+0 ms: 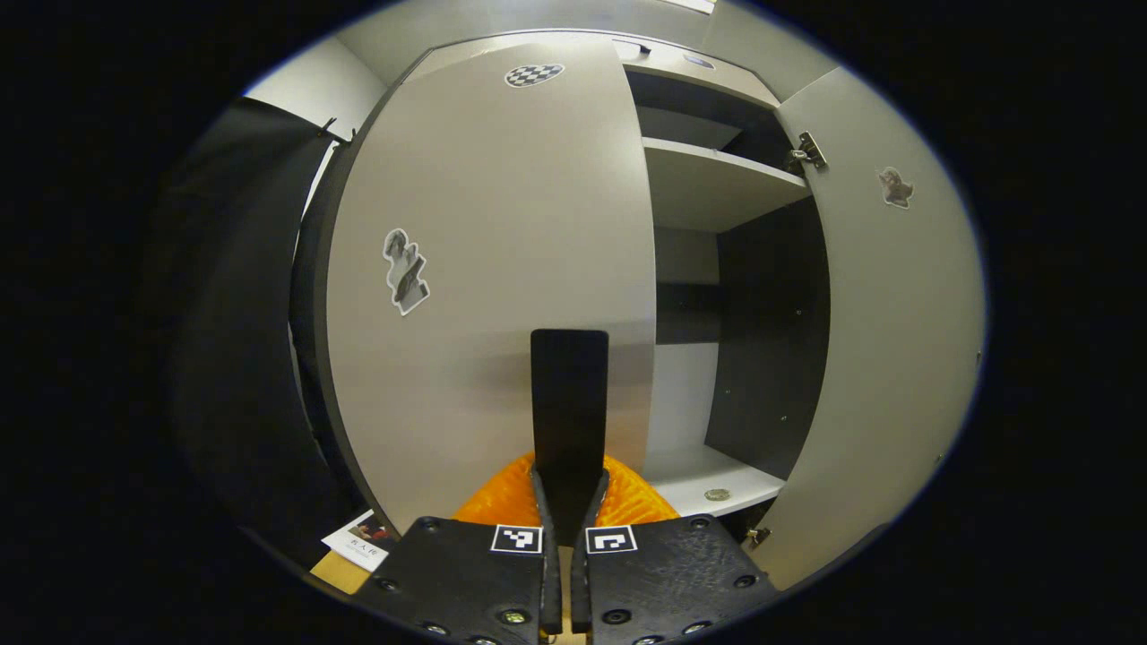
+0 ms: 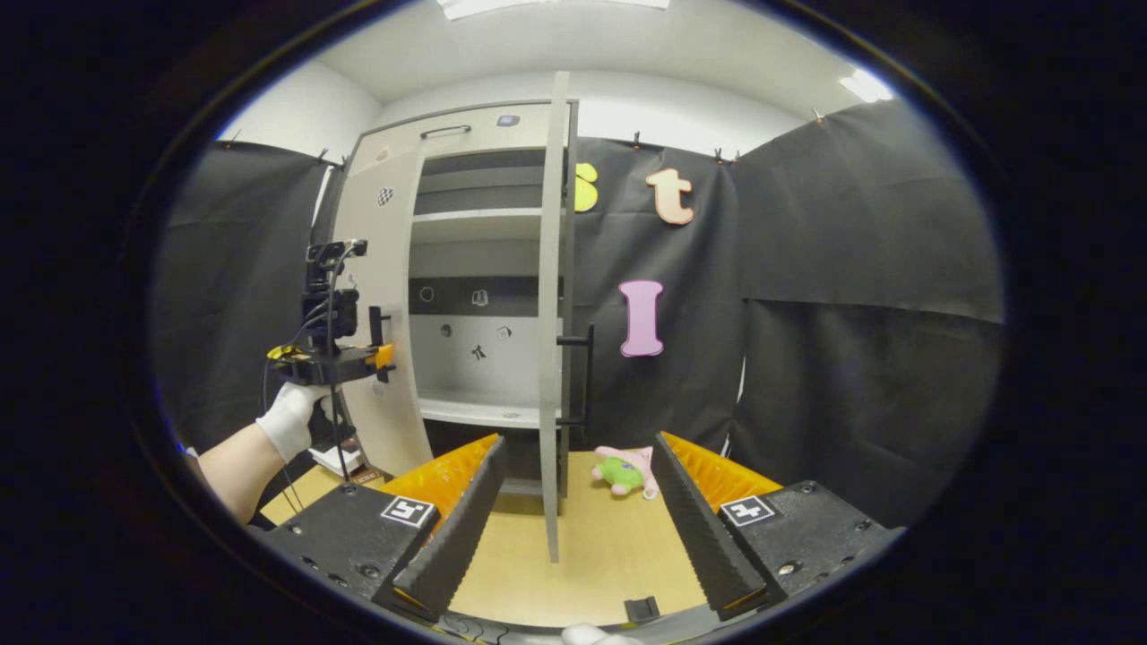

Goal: Open the right door of the double-door shoe cabinet with the right hand, and open the left door with the left hand.

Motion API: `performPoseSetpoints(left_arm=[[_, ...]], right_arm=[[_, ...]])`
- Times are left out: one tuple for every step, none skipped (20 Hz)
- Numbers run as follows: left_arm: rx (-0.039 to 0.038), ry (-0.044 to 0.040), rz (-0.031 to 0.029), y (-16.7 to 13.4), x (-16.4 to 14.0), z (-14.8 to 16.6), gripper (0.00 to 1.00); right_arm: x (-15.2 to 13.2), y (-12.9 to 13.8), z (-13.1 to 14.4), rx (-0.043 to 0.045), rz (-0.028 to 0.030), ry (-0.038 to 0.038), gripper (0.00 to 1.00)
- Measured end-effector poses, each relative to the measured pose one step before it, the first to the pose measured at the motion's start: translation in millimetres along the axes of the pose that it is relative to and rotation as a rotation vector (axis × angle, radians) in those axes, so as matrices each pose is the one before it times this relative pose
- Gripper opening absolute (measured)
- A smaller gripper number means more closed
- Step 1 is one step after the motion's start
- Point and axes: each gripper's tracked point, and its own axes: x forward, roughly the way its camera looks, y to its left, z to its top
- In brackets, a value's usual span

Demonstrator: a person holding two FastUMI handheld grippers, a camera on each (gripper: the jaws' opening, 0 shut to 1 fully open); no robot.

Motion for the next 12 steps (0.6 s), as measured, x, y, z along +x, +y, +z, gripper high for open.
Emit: performPoseSetpoints(left_arm=[[0.00033, -0.00161, -0.00179, 2.68, -6.03, -0.51, 0.04], [0.00218, -0.00072, -0.00315, 2.67, -6.72, -0.53, 0.04], [-0.00131, 0.00046, -0.00169, 2.41, -6.07, -0.94, 0.04], [0.00141, 0.0015, -0.0015, 2.56, -4.52, -0.91, 0.04], [0.00223, 0.00154, 0.00095, 1.5, -5.66, 0.19, 0.04], [0.00303, -0.0025, 0.0015, 1.94, -4.56, 0.05, 0.03], [0.003, 0.00012, 0.00173, 2.84, -4.77, -0.73, 0.03], [0.00004, -0.00037, 0.00171, 3.34, -5.33, -0.85, 0.03], [-0.00357, 0.0002, 0.00458, 3.96, -6.19, -0.61, 0.03], [-0.00326, 0.00088, 0.00517, 5.38, -6.38, -0.72, 0.03], [-0.00505, -0.00176, 0.00689, 5.45, -7.41, -1.05, 0.03], [-0.00358, 0.00041, 0.0072, 6.84, -7.21, -1.14, 0.03]], right_arm=[[-1.81, 4.46, 1.31, -0.00145, 0.0095, -0.00528, 0.99], [-1.03, 3.02, -0.62, -0.00503, 0.00614, -0.00029, 0.99], [-1.22, 4.09, -0.45, -0.00099, 0.01041, -0.00124, 1.0], [-0.73, 5.74, -2.05, 0.0017, 0.01091, 0.00179, 0.99], [-0.26, 5.34, -0.88, 0.00095, 0.0109, 0.00132, 0.99], [0.01, 4.0, -0.57, -0.00064, 0.00785, 0.00066, 0.99], [-1.13, 4.63, 0.06, -0.00122, 0.00882, 0.0011, 0.99], [-0.68, 5.16, -0.84, 0.0005, 0.00989, 0.00063, 0.99], [-0.24, 3.4, 0.69, 0.00202, 0.00659, -0.0012, 0.99], [-0.24, 2.92, -0.52, 0.00114, 0.00715, -0.0009, 1.0], [-0.42, 3.13, 0.7, 0.00131, 0.0051, -0.00143, 1.0], [0.63, 3.59, -0.98, 0.00007, 0.00358, -0.00049, 1.0]])
